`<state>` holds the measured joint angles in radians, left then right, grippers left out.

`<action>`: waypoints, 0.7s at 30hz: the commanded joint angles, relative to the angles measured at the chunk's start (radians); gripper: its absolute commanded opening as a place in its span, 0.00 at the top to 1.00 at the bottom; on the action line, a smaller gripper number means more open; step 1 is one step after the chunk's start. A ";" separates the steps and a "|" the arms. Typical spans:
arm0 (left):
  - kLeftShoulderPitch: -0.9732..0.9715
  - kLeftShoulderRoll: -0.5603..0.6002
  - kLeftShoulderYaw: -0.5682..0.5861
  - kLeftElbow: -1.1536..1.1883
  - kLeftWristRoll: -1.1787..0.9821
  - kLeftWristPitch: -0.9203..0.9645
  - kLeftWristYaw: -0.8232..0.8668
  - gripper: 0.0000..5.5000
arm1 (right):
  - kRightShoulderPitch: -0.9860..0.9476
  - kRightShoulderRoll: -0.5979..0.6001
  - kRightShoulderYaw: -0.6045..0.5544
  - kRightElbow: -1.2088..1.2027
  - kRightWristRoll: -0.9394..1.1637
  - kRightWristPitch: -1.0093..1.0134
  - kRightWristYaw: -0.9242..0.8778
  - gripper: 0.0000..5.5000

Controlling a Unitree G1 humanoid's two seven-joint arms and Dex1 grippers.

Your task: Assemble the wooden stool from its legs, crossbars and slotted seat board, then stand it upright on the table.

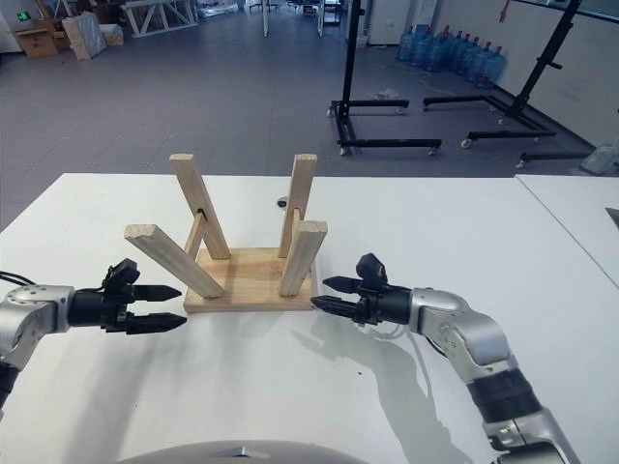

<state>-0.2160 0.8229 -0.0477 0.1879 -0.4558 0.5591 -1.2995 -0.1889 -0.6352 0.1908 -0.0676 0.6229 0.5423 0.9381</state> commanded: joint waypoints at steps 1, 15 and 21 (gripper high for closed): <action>-0.090 -0.042 -0.014 0.099 0.068 -0.086 0.043 0.11 | -0.065 0.034 0.022 0.086 -0.087 -0.055 0.036 0.43; -0.228 -0.147 -0.107 0.282 0.143 -0.110 -0.019 0.23 | -0.186 0.194 0.025 0.247 -0.182 -0.120 0.085 0.49; -0.237 -0.150 -0.105 0.333 0.170 -0.137 -0.044 0.41 | -0.174 0.229 0.032 0.275 -0.219 -0.131 0.094 0.70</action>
<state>-0.4445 0.6734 -0.1501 0.5158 -0.3022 0.4252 -1.3332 -0.3525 -0.4161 0.2260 0.1928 0.4191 0.4179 1.0363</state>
